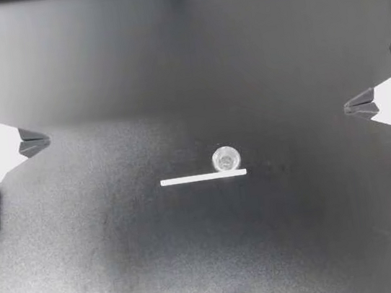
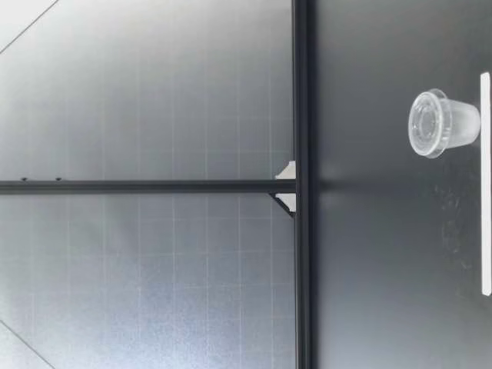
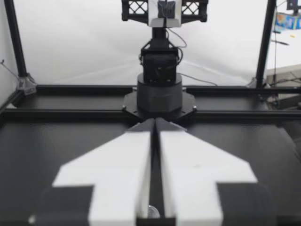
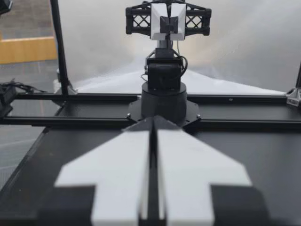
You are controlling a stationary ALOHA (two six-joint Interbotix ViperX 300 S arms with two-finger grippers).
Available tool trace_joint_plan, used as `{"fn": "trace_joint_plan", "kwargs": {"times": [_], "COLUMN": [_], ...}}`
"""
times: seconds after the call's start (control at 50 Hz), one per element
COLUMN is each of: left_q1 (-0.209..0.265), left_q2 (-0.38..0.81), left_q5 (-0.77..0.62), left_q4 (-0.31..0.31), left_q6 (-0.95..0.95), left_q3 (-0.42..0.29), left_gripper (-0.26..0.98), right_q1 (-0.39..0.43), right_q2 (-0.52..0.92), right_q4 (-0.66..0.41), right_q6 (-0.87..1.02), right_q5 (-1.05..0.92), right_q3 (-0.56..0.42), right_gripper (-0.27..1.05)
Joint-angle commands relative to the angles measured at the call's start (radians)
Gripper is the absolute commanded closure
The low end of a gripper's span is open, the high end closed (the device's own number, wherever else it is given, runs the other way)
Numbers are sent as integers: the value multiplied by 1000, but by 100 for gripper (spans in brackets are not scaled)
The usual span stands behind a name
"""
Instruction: Pick up the plastic cup and open its lid.
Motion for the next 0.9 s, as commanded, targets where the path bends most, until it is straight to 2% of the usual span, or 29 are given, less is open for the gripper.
{"fn": "trace_joint_plan", "kwargs": {"times": [0.0,0.22,0.46,0.74,0.88], "left_q1": [-12,-12,-8,2,9], "left_q2": [20,89,291,523,653], "left_q5": [-15,-38,-71,-75,-75], "left_q4": [0,0,-2,-8,-31], "left_q6": [8,11,12,11,9], "left_q3": [-14,-3,9,-32,-83], "left_gripper": [94,94,94,94,94], "right_q1": [-3,-5,-5,-9,-11], "right_q2": [6,29,143,334,416], "right_q4": [-2,-2,-2,9,11], "right_q6": [2,-3,-5,3,3], "right_q5": [-11,-15,-40,-54,-58], "right_q3": [-9,-8,-15,-12,-26], "right_gripper": [96,98,98,98,98]}}
